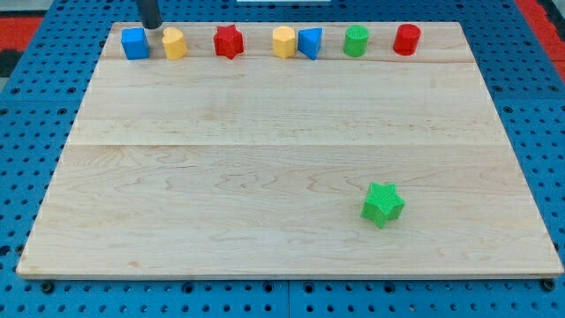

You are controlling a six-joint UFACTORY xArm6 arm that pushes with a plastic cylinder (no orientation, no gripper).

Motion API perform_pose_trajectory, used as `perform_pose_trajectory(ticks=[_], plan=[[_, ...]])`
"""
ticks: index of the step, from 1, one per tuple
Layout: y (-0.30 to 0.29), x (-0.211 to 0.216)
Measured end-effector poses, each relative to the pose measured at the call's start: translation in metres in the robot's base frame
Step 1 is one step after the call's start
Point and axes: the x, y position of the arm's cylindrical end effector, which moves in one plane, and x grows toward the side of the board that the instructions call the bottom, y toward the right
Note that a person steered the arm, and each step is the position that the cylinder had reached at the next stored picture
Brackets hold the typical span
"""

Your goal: Place the green star towards the bottom left side of the yellow hexagon

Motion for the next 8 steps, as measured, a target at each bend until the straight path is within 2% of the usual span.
perform_pose_trajectory(ticks=[1, 2, 3, 5, 7, 8], plan=[[-0.069, 0.005], [-0.085, 0.013], [-0.067, 0.041], [-0.026, 0.043], [-0.076, 0.048], [-0.058, 0.094]])
